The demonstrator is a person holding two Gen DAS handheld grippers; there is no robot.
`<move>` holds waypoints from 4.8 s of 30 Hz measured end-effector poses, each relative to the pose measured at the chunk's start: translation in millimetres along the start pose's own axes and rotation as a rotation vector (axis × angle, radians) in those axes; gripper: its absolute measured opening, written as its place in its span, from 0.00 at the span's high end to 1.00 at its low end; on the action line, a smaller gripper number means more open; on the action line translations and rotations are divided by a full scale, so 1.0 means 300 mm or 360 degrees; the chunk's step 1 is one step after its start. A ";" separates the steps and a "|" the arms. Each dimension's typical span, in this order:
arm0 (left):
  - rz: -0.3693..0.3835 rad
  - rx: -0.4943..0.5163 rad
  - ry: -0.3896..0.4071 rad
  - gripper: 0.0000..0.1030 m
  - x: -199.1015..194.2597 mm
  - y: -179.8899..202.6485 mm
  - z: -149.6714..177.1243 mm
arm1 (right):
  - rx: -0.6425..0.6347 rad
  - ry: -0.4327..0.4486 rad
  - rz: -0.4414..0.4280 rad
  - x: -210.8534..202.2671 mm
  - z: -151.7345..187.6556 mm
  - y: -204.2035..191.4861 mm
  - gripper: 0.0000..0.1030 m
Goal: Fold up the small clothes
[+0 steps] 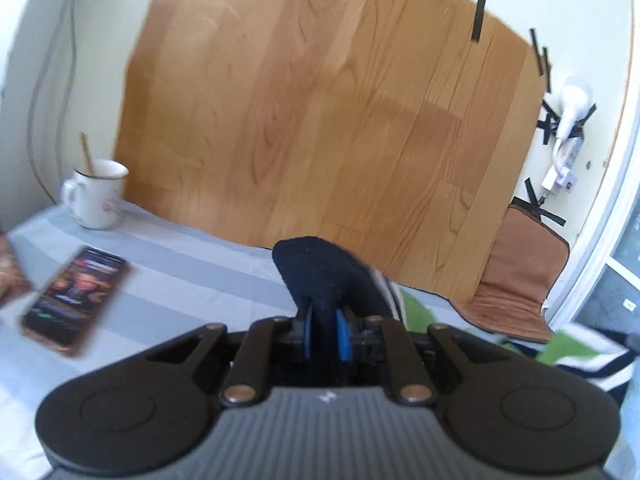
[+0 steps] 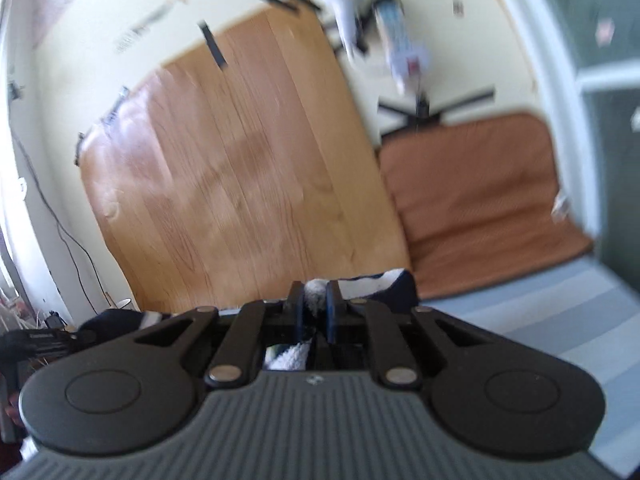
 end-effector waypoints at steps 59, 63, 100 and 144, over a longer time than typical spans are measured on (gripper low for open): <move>-0.0601 0.0665 -0.0370 0.83 0.733 0.166 0.022 | -0.0607 -0.0650 0.0493 0.958 0.003 0.008 0.73; -0.0625 0.0694 -0.0367 0.79 0.741 0.172 0.018 | -0.0580 -0.0638 0.0567 0.930 0.000 0.002 0.72; -0.0660 0.0731 -0.0361 0.71 0.753 0.177 0.016 | -0.0380 -0.0470 0.0755 0.781 -0.008 0.037 0.56; 0.0530 0.0137 -0.0566 0.89 0.039 0.025 0.265 | -0.0237 -0.0650 -0.0426 0.365 0.267 -0.049 0.82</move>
Point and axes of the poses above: each gripper's, at about its wrist camera, not at the fingertips, and x roughly the way its jaws point, y to its right, z to its underside, the point moved 1 cm from there along x, roughly the way its jaws point, and after that the axes turned 9 degrees about -y, right-handed, at the moved point
